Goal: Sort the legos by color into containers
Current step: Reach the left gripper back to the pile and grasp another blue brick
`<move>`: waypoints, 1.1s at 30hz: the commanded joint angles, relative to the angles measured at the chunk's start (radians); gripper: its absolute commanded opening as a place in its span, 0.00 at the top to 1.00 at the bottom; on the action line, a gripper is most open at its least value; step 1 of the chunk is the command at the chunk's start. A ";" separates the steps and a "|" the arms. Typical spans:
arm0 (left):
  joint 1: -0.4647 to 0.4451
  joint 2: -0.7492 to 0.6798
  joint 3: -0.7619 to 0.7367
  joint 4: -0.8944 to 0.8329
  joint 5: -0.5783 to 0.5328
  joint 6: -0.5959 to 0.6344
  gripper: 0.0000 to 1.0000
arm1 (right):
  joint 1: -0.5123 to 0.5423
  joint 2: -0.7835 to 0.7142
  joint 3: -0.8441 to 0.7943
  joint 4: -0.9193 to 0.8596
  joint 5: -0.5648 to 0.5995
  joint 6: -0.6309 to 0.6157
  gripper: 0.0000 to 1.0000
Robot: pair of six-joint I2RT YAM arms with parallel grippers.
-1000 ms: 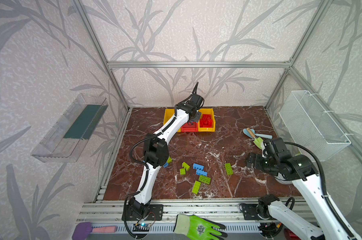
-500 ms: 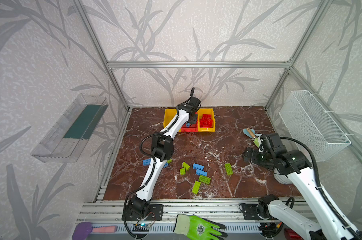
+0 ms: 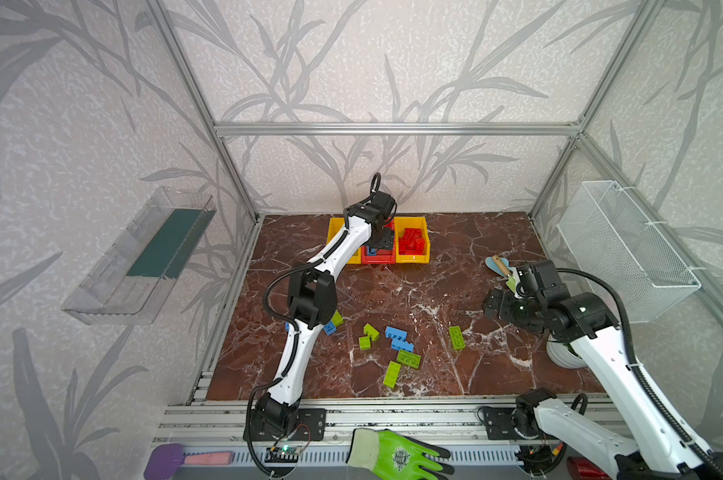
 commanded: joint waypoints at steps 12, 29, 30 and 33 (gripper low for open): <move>-0.309 -0.595 -0.803 0.117 0.079 -0.256 0.10 | 0.214 -0.076 -0.096 -0.073 0.037 0.121 0.01; -0.423 -0.485 -0.849 0.187 0.112 -0.335 0.09 | 0.233 -0.173 -0.125 -0.120 0.058 0.085 0.01; -0.425 -0.477 -0.851 0.187 0.114 -0.335 0.08 | 0.234 -0.179 -0.128 -0.125 0.059 0.085 0.01; -0.429 -0.447 -0.859 0.196 0.121 -0.331 0.08 | 0.233 -0.203 -0.145 -0.134 0.066 0.085 0.01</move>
